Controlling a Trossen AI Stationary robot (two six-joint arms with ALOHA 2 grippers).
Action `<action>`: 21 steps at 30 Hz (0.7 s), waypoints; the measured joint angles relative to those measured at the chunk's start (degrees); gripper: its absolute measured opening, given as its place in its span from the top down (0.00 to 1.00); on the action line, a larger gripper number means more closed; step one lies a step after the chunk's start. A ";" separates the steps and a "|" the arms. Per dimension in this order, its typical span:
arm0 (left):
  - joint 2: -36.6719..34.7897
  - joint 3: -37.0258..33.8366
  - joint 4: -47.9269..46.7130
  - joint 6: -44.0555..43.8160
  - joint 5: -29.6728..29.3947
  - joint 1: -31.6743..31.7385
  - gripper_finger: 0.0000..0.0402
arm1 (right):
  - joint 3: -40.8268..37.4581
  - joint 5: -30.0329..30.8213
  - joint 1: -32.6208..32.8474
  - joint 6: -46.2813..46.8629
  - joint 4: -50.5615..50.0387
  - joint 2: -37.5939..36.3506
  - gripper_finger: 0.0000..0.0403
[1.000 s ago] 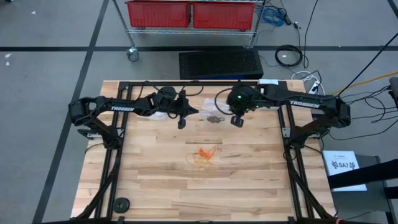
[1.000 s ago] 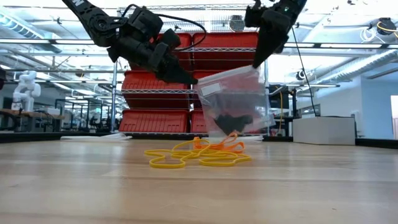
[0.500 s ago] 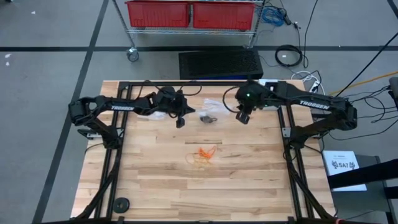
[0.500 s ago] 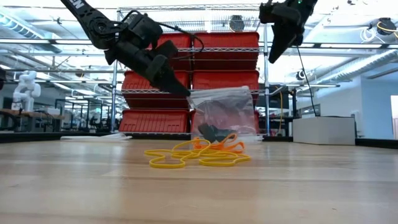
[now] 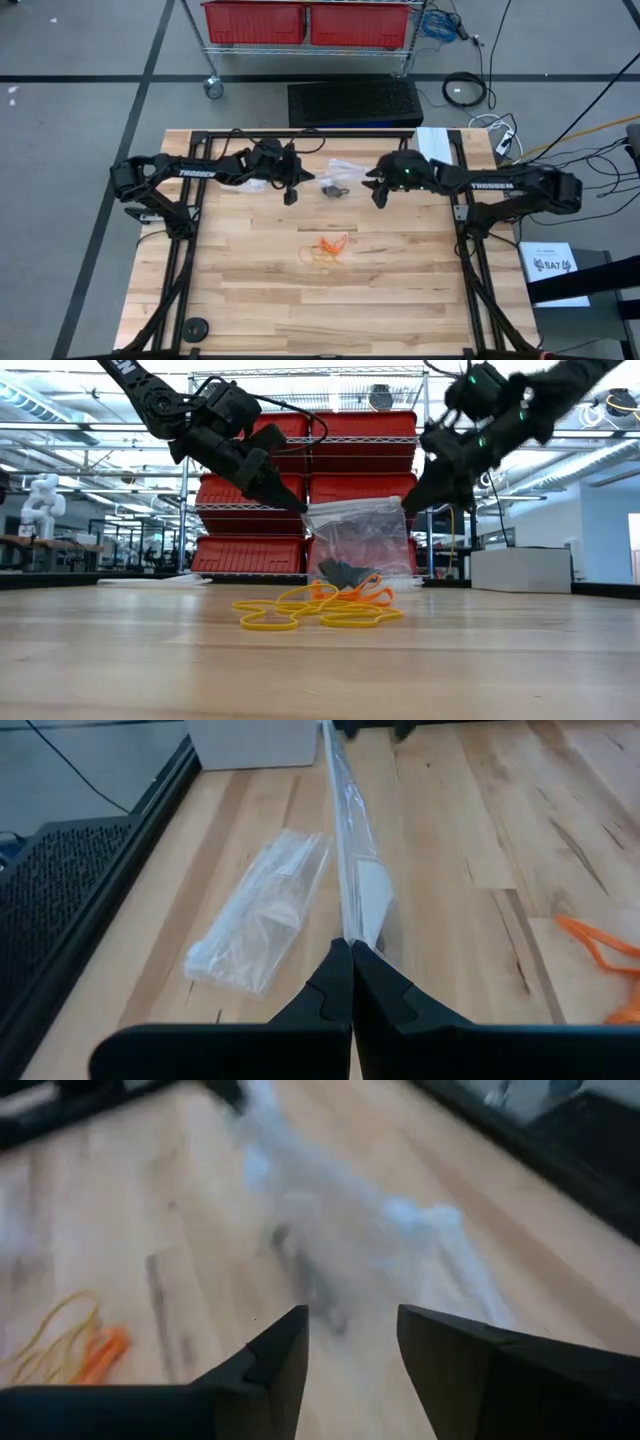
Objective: Sort rubber bands
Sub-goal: Close the center transparent zip bag with the black rubber bands
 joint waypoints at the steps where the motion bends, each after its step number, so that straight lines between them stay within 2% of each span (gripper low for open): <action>1: 0.00 0.00 0.01 0.04 0.10 0.00 1.00 | -2.06 0.00 -0.48 0.22 4.53 0.22 0.63; 4: 0.00 0.04 -0.01 0.86 0.11 0.00 1.00 | -5.58 -0.43 -2.08 1.25 14.83 0.88 0.63; 8: 0.00 0.07 0.16 0.96 0.17 0.00 1.00 | -6.34 -0.74 -3.90 1.38 16.45 2.59 0.63; 11: 0.00 0.07 0.92 0.96 0.19 0.19 1.00 | -6.25 -6.30 -3.87 -0.05 21.47 4.73 0.65; 14: 0.00 0.09 2.40 0.94 0.17 0.32 1.00 | -6.28 -10.08 -3.71 0.43 25.61 7.84 0.73; 18: 0.00 0.09 5.40 -0.61 -0.46 0.46 1.00 | -6.24 -14.65 -3.37 2.35 29.77 9.72 0.95; 21: 0.00 0.09 7.59 -3.34 -0.55 1.20 0.99 | -6.23 -17.19 -3.36 5.01 27.47 7.31 0.98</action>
